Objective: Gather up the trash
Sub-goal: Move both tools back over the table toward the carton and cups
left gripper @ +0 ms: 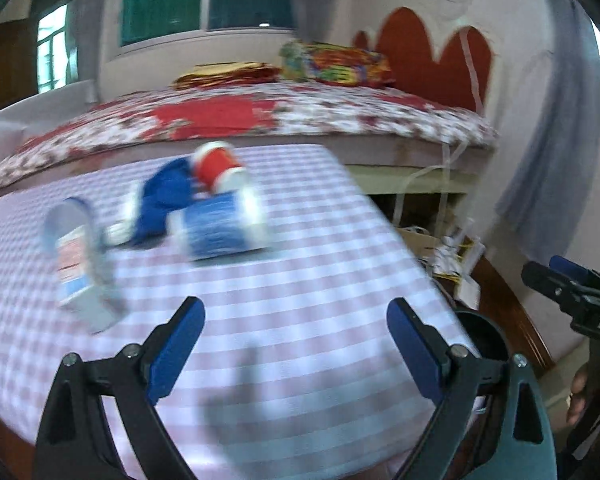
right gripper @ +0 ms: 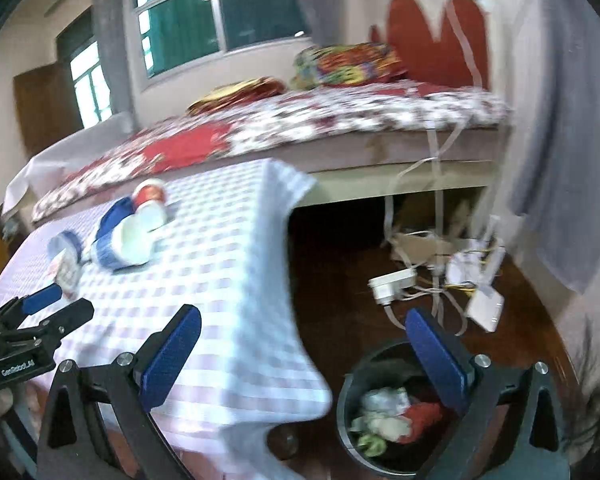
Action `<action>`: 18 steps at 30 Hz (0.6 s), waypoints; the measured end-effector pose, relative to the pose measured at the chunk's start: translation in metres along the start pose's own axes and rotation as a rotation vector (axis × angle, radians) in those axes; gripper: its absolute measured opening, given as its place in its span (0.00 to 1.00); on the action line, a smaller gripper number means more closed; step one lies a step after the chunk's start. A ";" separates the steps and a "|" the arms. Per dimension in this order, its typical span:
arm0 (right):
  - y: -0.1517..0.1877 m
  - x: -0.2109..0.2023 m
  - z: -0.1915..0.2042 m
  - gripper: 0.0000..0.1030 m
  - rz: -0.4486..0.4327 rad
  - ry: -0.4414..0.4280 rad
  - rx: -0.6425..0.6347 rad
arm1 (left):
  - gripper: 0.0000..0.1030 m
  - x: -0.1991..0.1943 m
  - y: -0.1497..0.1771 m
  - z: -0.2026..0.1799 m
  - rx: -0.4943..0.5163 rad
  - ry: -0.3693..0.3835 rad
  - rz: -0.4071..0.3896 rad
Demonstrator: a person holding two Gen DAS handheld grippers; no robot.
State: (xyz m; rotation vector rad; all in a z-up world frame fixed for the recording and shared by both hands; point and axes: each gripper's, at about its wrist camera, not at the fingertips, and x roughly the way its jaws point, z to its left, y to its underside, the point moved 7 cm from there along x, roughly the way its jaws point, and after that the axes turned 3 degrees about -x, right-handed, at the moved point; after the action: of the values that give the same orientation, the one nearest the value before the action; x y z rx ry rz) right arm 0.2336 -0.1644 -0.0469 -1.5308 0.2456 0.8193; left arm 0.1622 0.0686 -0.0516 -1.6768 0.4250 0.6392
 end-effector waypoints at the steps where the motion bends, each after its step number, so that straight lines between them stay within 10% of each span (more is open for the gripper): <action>1: -0.002 0.004 0.009 1.00 0.011 -0.023 -0.012 | 0.91 -0.002 0.000 0.009 -0.011 -0.014 -0.003; 18: -0.045 0.104 0.178 0.96 0.076 -0.295 -0.245 | 0.90 0.014 -0.001 0.151 -0.210 -0.223 -0.024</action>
State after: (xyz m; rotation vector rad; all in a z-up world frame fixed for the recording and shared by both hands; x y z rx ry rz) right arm 0.2746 0.0418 -0.0626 -1.6093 -0.0158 1.1561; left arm 0.1470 0.2177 -0.0771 -1.7813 0.1827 0.8668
